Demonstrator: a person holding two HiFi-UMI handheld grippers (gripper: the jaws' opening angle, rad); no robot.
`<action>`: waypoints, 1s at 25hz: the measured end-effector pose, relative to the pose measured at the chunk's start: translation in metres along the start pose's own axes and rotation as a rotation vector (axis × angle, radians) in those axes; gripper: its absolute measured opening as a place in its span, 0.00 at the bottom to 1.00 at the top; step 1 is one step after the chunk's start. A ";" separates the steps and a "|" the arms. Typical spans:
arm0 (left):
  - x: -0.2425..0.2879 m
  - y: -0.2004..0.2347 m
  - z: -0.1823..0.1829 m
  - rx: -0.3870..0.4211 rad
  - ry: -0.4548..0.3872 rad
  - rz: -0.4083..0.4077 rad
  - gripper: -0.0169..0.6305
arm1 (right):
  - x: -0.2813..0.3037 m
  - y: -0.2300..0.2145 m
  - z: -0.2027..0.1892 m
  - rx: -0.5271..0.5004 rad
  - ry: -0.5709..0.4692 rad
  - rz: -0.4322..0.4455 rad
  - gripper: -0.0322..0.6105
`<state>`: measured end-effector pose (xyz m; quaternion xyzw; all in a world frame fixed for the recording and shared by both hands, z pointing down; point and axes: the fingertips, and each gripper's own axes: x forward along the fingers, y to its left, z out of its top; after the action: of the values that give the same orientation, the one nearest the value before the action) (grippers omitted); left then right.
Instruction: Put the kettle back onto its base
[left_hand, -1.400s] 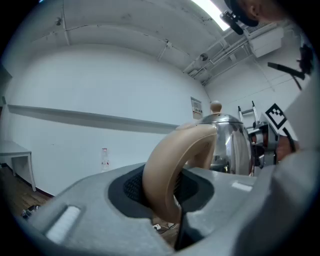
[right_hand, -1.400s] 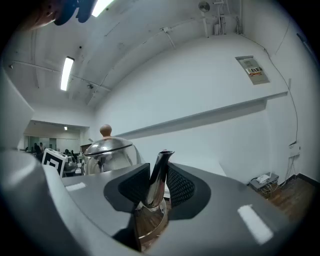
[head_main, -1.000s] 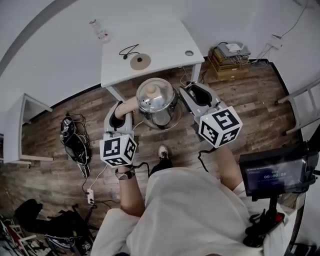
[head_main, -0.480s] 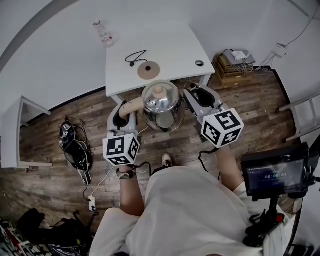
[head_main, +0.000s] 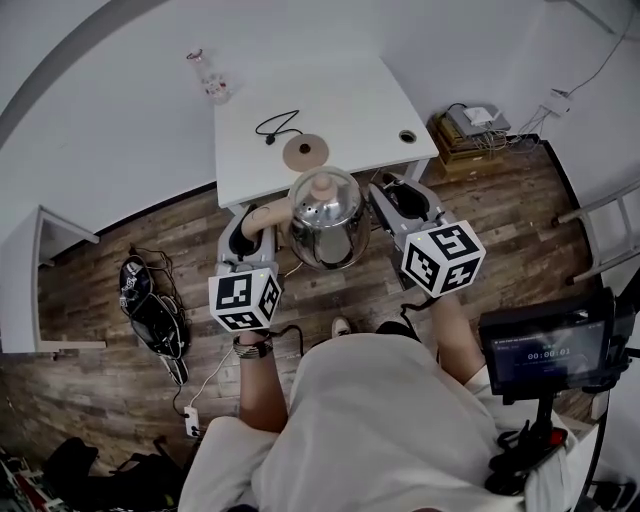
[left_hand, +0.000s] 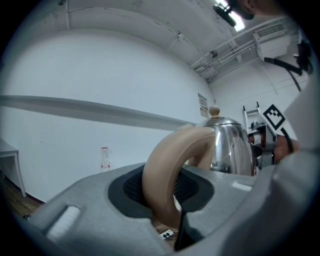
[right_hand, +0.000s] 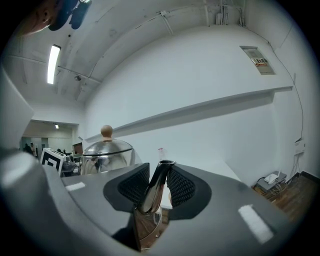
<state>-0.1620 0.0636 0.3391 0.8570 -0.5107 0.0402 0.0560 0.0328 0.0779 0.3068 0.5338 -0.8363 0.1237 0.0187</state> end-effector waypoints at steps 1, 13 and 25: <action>0.002 0.002 0.001 0.002 0.000 -0.001 0.18 | 0.002 0.000 0.000 0.002 0.002 -0.002 0.23; 0.002 0.005 -0.006 -0.033 0.034 -0.016 0.18 | 0.005 0.002 -0.001 0.024 0.030 -0.011 0.22; 0.035 0.024 -0.003 -0.037 0.049 0.009 0.18 | 0.048 -0.016 0.010 0.038 0.020 0.020 0.21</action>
<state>-0.1665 0.0218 0.3482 0.8523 -0.5136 0.0521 0.0844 0.0277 0.0267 0.3074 0.5242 -0.8389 0.1453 0.0154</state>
